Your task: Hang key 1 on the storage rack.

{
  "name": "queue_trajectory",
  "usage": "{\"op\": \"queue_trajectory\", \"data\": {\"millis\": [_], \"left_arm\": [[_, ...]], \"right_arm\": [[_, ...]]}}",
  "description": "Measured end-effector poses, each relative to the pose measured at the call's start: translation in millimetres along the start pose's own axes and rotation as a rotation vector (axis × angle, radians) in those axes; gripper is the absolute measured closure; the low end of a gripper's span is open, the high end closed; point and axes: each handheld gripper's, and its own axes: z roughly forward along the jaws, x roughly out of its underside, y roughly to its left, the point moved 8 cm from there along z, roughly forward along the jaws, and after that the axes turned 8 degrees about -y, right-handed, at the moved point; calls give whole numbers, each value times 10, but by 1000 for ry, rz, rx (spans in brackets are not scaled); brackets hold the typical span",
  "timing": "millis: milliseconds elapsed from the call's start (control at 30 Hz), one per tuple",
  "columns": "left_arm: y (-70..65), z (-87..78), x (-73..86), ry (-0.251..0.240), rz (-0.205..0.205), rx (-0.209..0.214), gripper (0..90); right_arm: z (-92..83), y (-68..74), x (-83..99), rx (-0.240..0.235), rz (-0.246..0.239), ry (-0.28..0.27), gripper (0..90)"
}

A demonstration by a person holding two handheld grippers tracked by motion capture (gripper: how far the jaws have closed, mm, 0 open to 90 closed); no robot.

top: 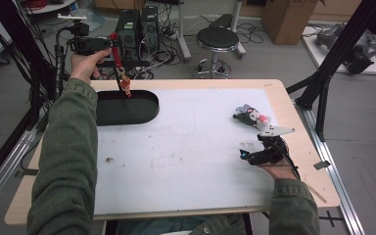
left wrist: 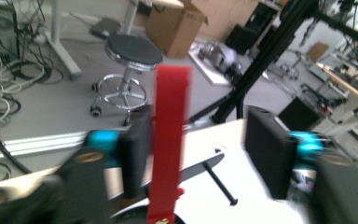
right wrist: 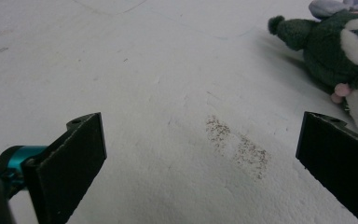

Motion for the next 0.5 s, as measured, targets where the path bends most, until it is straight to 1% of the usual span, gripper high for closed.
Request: {"op": "queue_trajectory", "data": {"millis": [33,67,100,133,167,200,267,300,333,433,467,500], "left_arm": [[-4,-8,1,5,20,-13,332],[7,-20,12,23,55,-39,284],[15,-23,24,36,79,-68,208],[19,-33,45,60,99,-82,129],[4,-44,67,78,107,-74,60],[-14,-57,82,89,114,-57,22],[-70,-96,91,80,122,-11,17],[-99,-115,98,79,116,12,17],[-112,-132,106,88,121,14,17],[-143,-182,128,105,152,-19,17],[-170,-205,135,98,152,-20,17],[-205,-237,143,94,146,-12,17]], "right_arm": [[-1,0,-4,2,2,-4,5],[-1,-1,-6,4,3,-4,5],[-2,-6,-6,5,-2,-6,5],[-5,-7,-6,4,-3,-5,5],[-6,-7,-8,6,-3,-8,5],[-8,-8,-10,4,-1,-10,5],[-11,-6,-12,2,2,-10,5],[-10,-7,-11,2,3,-10,5],[-9,-6,-10,2,2,-10,5],[-9,-9,-8,3,-4,-8,5],[-10,-10,-8,4,-5,-7,5],[-11,-10,-9,3,-4,-8,5]]}}
